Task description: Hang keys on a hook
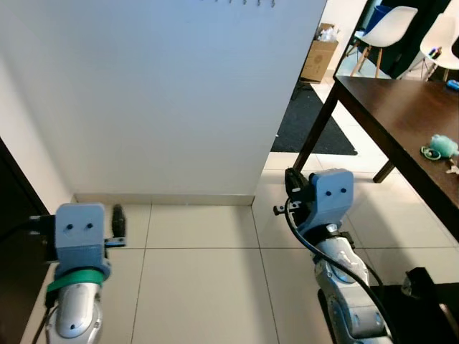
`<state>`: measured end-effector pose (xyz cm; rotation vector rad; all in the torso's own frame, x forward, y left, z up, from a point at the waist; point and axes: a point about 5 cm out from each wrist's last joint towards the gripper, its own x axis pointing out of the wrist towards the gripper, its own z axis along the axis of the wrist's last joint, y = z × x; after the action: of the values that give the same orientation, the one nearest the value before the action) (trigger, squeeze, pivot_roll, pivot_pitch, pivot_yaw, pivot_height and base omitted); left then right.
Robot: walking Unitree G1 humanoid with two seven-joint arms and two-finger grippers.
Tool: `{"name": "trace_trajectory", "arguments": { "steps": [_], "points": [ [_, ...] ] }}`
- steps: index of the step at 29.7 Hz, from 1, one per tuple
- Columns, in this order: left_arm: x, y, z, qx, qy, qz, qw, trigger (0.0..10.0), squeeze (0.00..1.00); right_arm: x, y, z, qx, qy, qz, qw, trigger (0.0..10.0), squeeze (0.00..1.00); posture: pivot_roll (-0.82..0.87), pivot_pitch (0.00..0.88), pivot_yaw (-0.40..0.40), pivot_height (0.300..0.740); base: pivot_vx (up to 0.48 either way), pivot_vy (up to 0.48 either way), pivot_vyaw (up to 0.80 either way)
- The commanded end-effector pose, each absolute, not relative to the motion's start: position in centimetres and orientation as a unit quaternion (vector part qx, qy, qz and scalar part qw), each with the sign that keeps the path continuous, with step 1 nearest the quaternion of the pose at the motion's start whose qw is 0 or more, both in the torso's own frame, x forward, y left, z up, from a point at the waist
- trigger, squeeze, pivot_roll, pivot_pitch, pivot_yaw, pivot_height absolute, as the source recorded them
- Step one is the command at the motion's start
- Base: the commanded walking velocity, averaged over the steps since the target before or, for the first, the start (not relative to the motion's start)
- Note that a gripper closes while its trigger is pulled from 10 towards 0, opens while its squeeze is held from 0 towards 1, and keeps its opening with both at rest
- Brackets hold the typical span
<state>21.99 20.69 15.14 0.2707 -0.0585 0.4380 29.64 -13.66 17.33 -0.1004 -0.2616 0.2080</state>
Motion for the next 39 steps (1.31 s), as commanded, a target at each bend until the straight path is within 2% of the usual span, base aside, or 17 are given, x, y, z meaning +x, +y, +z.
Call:
{"name": "trace_trajectory", "arguments": {
  "steps": [1, 3, 5, 7, 9, 13, 17, 20, 29, 39],
  "points": [
    [21.6, 21.1, 14.9, 0.146, -0.016, 0.214, 0.966, 10.0, 0.0, 29.9, -14.7, 17.0, -0.048, -0.127, 0.092, 0.986, 10.0, 0.0, -0.04, 0.0, -0.011, 0.74, 0.0, 0.0, 0.0],
    [21.6, 20.6, 15.0, 0.12, -0.012, 0.167, 0.979, 10.0, 0.0, 30.2, -15.8, 16.8, -0.042, -0.122, 0.07, 0.989, 10.0, 0.0, -0.04, 0.0, 0.008, 0.74, 0.0, 0.0, 0.0],
    [21.6, 20.6, 15.0, 0.12, -0.012, 0.167, 0.979, 10.0, 0.0, 30.2, -15.8, 16.8, -0.042, -0.122, 0.07, 0.989, 10.0, 0.0, -0.04, 0.0, 0.008, 0.74, 0.0, 0.0, 0.0],
    [21.7, 19.8, 15.2, 0.09, -0.014, 0.13, 0.987, 10.0, 0.0, 30.1, -16.1, 16.5, -0.018, -0.109, 0.063, 0.992, 10.0, 0.0, -0.04, 0.0, 0.01, 0.74, 0.0, 0.0, 0.0],
    [22.4, 18.8, 15.3, 0.031, -0.014, 0.106, 0.994, 10.0, 0.0, 29.7, -14.8, 15.6, 0.058, -0.068, 0.089, 0.992, 10.0, 0.0, -0.04, 0.0, 0.004, 0.74, 0.0, 0.0, 0.0],
    [23.0, 17.8, 15.6, -0.013, -0.018, 0.074, 0.997, 10.0, 0.0, 28.9, -13.4, 14.8, 0.064, -0.051, 0.127, 0.988, 10.0, 0.0, -0.06, 0.0, 0.01, 0.74, 0.0, 0.0, 0.0],
    [23.2, 17.5, 15.5, -0.015, -0.016, 0.07, 0.997, 10.0, 0.0, 28.8, -13.4, 14.6, 0.065, -0.049, 0.127, 0.989, 10.0, 0.0, -0.06, 0.0, 0.012, 0.74, 0.0, 0.0, 0.0],
    [24.1, 17.4, 15.4, -0.013, -0.012, 0.07, 0.997, 10.0, 0.0, 29.0, -13.9, 14.2, 0.059, -0.043, 0.126, 0.989, 10.0, 0.0, -0.09, 0.0, 0.045, 0.74, 0.0, 0.0, 0.0],
    [24.8, 17.2, 15.5, 0.012, -0.019, 0.054, 0.998, 10.0, 0.0, 28.8, -14.7, 14.8, 0.035, -0.053, 0.123, 0.99, 10.0, 0.0, -0.11, 0.0, 0.038, 0.74, 0.0, 0.0, 0.0],
    [24.5, 17.1, 15.2, 0.015, -0.018, 0.065, 0.998, 10.0, 0.0, 28.6, -13.9, 14.7, 0.035, -0.05, 0.145, 0.988, 10.0, 0.0, -0.09, 0.0, 0.022, 0.74, 0.0, 0.0, 0.0]
  ]
}}
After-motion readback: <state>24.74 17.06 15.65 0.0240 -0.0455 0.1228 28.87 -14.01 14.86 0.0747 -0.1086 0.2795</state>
